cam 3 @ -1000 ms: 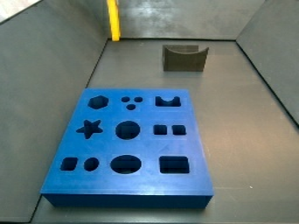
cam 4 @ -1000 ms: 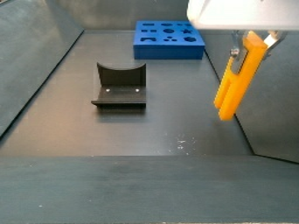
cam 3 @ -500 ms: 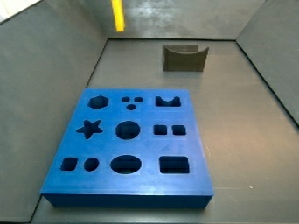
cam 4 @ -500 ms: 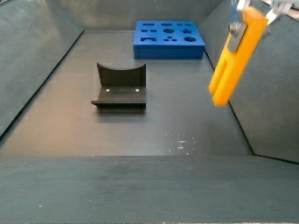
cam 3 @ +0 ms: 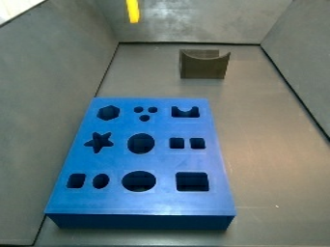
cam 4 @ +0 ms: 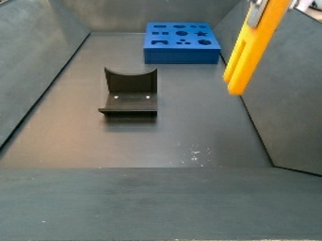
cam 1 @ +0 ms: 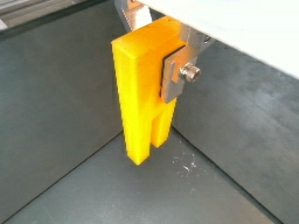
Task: Pick up the double-square object. Move up. Move to above the board. Insert the double-square object.
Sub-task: Move to above the board.
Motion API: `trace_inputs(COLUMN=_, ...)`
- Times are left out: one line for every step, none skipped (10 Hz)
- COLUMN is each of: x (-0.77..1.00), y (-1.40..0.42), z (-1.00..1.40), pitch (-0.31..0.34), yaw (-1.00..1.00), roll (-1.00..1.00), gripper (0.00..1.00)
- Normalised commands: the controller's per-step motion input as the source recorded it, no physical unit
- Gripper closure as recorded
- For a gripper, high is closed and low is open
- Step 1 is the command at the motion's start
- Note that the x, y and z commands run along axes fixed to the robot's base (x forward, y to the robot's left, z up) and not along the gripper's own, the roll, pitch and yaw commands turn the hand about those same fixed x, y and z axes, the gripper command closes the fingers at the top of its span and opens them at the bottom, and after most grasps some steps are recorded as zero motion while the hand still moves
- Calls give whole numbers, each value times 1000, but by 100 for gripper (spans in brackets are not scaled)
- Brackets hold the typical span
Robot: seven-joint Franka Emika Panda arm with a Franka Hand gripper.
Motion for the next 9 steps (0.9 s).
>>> trace_inputs(x=9, y=-38, z=1000, pitch=100, yaw=27, roll=97, gripper=100)
trace_inputs(x=1, y=-24, z=919, pitch=96, yaw=25, roll=84, gripper=100)
trace_inputs(x=-2, y=-18, z=830, pitch=92, yaw=24, roll=71, gripper=100)
trace_inputs(x=-3, y=-15, z=731, pitch=88, yaw=21, roll=65, gripper=100)
trace_inputs(x=-4, y=-12, z=599, pitch=90, yaw=24, roll=68, gripper=100)
trace_inputs(x=-5, y=-12, z=497, pitch=90, yaw=26, roll=76, gripper=100)
trace_inputs(x=-8, y=-12, z=395, pitch=89, yaw=29, roll=82, gripper=100)
trace_inputs(x=-11, y=-13, z=260, pitch=87, yaw=30, roll=85, gripper=100)
trace_inputs(x=277, y=-1000, z=127, pitch=673, yaw=-185, roll=90, gripper=100)
